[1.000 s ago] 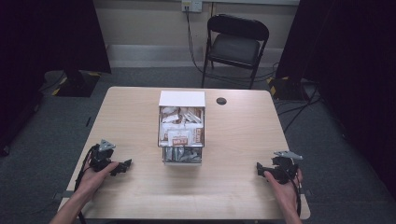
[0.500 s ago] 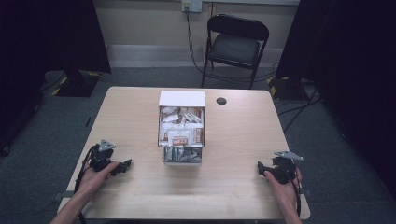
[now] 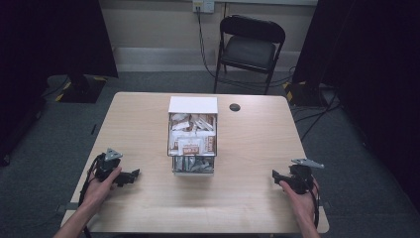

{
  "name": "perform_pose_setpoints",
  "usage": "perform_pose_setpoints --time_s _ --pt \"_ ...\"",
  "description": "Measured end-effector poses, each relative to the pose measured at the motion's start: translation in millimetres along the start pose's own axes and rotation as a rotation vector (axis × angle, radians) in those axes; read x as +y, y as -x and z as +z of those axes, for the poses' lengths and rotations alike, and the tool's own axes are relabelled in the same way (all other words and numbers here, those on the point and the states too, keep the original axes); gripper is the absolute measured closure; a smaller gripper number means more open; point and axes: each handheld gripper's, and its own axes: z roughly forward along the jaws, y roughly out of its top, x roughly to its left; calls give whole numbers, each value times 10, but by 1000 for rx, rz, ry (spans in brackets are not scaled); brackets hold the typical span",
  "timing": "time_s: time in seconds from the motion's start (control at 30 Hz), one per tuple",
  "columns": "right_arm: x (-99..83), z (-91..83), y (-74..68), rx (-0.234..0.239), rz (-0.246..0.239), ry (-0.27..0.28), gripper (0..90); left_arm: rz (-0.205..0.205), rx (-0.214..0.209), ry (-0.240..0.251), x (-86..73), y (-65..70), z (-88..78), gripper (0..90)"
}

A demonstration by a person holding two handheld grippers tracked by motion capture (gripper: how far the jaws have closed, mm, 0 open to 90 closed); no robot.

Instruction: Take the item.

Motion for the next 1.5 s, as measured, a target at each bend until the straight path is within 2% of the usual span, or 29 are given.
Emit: perform_pose_setpoints --time_s 0.3,0.63,0.9,1.13,1.23,1.5 --pt "32 -68 -15 43 11 29 291 0 0 0 0 0 0 0" --pt "88 -136 -110 83 -30 53 370 0 0 0 0 0 0 0" --pt "149 -234 -177 105 -37 85 419 0 0 0 0 0 0 0" --pt "207 -286 -230 133 -59 102 414 0 0 0 0 0 0 0" --pt "233 -303 -241 129 -58 106 421 0 0 0 0 0 0 0" --pt "333 -381 -306 167 -73 131 432 0 0 0 0 0 0 0"
